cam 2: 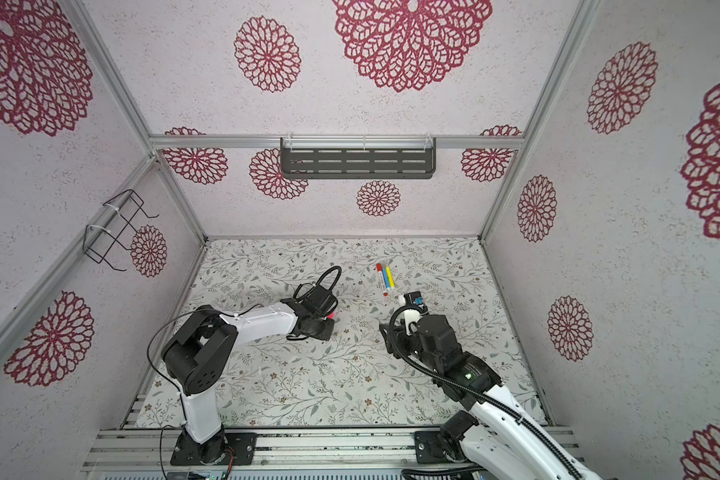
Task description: Insert the pens into the pen caps
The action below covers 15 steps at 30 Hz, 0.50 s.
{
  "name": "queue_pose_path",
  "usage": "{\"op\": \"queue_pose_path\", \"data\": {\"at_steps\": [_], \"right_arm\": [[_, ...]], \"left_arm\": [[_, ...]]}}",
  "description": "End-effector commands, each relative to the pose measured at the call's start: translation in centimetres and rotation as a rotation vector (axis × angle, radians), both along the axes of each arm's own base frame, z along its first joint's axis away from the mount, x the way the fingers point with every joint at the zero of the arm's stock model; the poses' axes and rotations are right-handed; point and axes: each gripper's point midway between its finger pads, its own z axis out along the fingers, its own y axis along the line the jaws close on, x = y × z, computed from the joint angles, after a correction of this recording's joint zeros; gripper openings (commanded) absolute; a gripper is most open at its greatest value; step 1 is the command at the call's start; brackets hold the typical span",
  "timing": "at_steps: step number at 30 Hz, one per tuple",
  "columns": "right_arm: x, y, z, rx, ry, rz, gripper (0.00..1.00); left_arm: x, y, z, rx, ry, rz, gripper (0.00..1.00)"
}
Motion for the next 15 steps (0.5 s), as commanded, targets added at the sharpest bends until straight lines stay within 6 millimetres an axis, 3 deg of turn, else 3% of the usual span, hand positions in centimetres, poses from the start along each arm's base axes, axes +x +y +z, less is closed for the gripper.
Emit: {"op": "queue_pose_path", "data": {"at_steps": [1,4,7,10,15], "right_arm": [[0.2,0.1,0.2,0.043,0.002,-0.024,0.68],[-0.1,1.7,-1.0,0.085,0.038,0.048,0.72],[-0.2,3.6,-1.8,0.137,0.075,0.115,0.73],[-0.4,5.6,-1.6,0.226,0.087,0.192,0.73],[-0.1,7.9,-0.5,0.33,0.076,0.267,0.73]], "left_arm": [[-1.9,-2.9,4.4,-0.225,-0.079,-0.114,0.12],[-3.6,-4.7,8.8,-0.478,-0.161,-0.183,0.13],[-5.1,-5.6,11.9,-0.642,-0.198,-0.227,0.14],[-6.4,-6.1,13.4,-0.726,-0.204,-0.262,0.15],[-7.6,-6.4,14.2,-0.769,-0.221,-0.277,0.15]]}}
